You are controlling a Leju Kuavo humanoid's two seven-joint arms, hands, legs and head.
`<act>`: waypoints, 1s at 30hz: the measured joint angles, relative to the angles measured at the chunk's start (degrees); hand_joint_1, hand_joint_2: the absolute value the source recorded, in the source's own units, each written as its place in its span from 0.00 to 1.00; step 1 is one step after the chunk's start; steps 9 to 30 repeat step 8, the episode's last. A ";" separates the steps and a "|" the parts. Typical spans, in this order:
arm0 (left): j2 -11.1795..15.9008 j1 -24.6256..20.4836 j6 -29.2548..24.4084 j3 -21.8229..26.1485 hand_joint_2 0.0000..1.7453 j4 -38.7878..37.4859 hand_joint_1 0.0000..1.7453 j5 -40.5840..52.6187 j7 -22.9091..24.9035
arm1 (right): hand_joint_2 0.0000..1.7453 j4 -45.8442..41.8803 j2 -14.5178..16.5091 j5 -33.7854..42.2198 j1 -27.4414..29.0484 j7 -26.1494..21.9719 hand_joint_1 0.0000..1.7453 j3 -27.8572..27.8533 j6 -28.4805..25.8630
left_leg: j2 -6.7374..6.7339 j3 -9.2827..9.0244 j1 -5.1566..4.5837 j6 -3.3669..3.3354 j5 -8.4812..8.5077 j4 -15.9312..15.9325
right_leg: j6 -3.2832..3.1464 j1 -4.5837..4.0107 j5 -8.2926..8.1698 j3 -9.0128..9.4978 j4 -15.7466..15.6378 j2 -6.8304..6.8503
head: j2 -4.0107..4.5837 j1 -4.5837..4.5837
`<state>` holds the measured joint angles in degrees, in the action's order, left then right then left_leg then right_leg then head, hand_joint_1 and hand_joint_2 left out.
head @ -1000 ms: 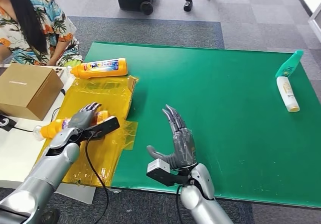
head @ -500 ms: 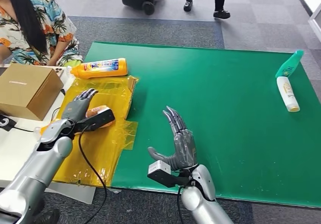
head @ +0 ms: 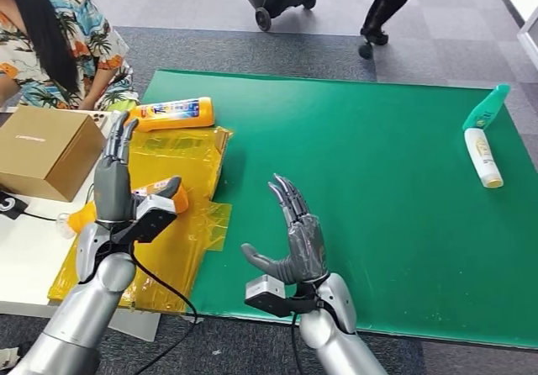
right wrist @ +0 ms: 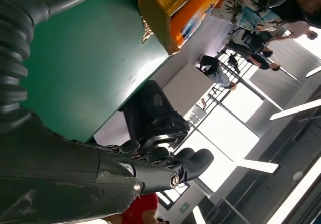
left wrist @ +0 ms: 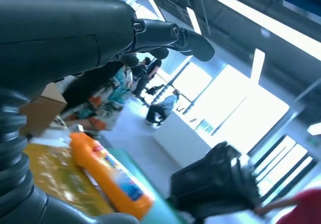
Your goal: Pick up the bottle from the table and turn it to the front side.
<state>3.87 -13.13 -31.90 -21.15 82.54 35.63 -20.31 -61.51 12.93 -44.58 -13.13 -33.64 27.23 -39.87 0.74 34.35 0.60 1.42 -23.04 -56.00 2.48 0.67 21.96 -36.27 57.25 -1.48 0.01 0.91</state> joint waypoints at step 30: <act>-9.44 8.21 -0.27 3.94 1.00 9.45 0.00 -30.15 -19.24 | 1.00 0.17 2.21 5.98 -1.04 -5.48 0.00 -2.44 -0.13 | 0.01 0.02 0.03 0.02 -0.04 0.00 | 0.01 -0.01 0.05 0.01 0.00 0.00 | 0.01 0.02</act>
